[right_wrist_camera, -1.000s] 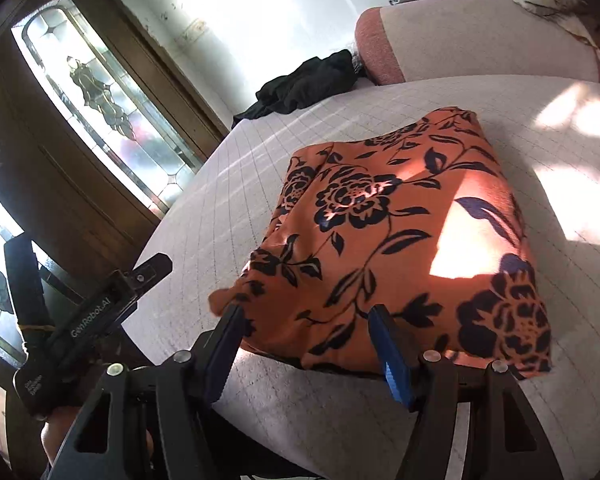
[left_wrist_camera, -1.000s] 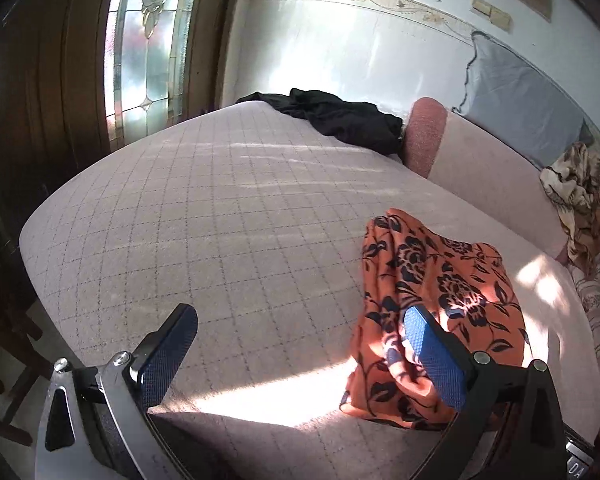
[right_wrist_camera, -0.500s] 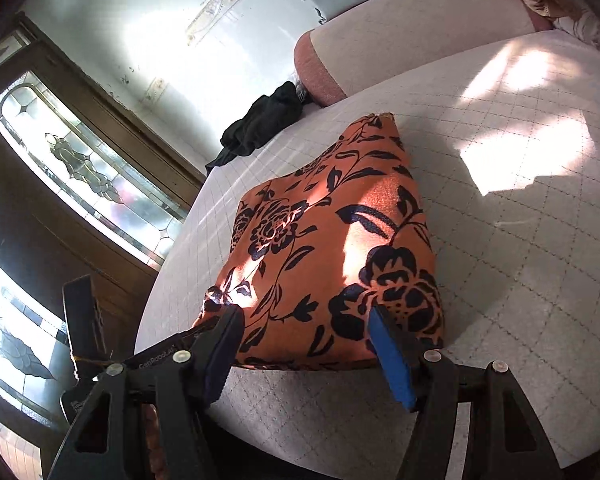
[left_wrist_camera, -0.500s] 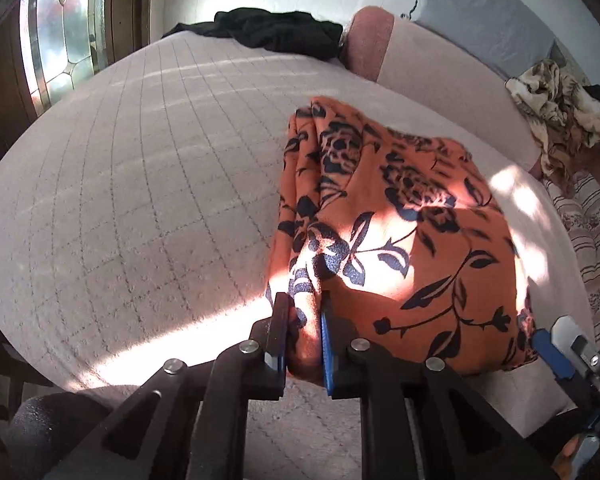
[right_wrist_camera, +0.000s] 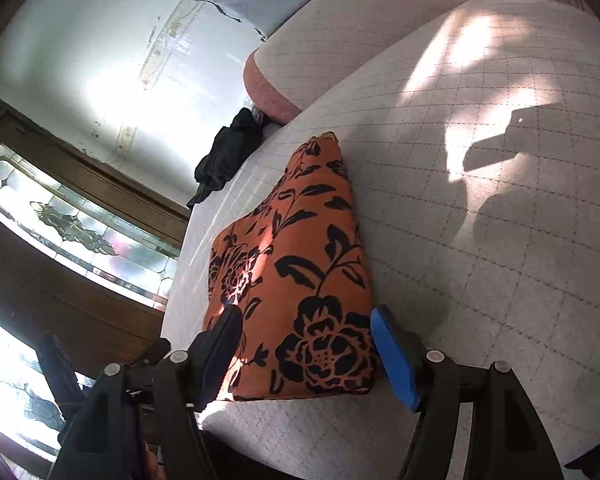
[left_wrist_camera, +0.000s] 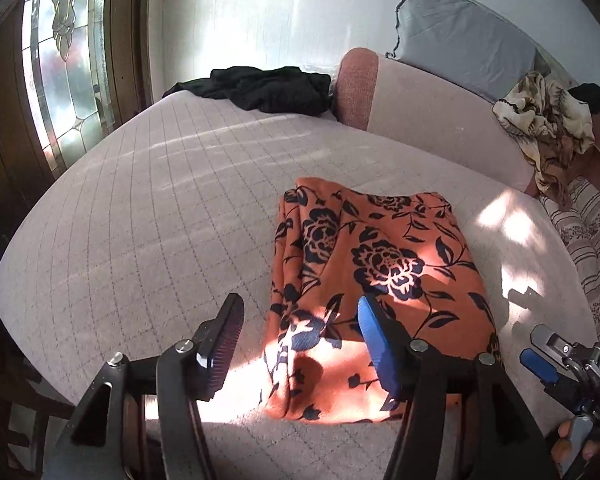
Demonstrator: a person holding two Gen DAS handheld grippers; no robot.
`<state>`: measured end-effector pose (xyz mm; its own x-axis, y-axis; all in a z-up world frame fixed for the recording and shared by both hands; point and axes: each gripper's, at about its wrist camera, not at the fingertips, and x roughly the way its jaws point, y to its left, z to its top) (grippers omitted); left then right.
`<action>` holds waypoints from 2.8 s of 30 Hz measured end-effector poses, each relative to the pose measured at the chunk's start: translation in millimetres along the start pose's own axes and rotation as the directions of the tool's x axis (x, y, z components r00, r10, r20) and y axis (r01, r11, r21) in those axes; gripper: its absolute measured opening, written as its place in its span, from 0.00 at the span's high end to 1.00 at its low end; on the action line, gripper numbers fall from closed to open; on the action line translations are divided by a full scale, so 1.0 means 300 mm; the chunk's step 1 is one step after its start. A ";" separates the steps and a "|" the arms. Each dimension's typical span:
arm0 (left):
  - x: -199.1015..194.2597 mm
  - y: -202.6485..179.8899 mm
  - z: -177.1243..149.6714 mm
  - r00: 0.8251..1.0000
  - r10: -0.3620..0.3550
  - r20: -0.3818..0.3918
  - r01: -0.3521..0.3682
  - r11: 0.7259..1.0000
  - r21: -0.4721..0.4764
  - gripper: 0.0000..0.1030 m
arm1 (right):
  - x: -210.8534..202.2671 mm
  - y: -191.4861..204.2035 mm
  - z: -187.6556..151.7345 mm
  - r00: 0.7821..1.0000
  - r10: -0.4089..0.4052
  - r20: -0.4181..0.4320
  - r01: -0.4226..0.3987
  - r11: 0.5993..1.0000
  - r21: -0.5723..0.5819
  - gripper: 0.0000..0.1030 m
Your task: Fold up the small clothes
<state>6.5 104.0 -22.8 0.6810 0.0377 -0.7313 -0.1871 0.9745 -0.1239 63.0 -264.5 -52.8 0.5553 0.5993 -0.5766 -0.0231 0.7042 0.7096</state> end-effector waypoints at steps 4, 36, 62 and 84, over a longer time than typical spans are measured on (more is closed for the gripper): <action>0.138 -0.071 0.048 1.000 0.004 -0.031 -0.001 0.997 0.072 0.41 | 0.053 -0.057 0.069 0.996 -0.005 -0.087 0.008 0.999 0.033 0.30; 0.309 0.053 -0.026 0.995 -0.023 -0.093 0.023 1.000 -0.003 0.36 | 0.435 0.016 0.292 0.969 -0.027 -0.245 0.022 0.999 -0.025 0.67; 0.135 0.146 -0.078 0.965 -0.185 -0.184 0.154 0.973 -0.171 0.44 | 0.295 0.220 0.055 0.984 -0.099 -0.146 0.048 0.948 -0.315 0.26; 0.375 0.169 0.165 0.953 -0.172 -0.247 0.127 0.974 -0.190 0.61 | 0.282 0.174 0.025 0.985 -0.032 -0.172 -0.022 0.953 -0.303 0.22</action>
<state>108.8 168.6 -78.1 0.5065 -0.1867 -0.8418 -0.2306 0.9114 -0.3409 115.1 -179.9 -61.3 0.4047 0.6329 -0.6601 -0.2862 0.7732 0.5659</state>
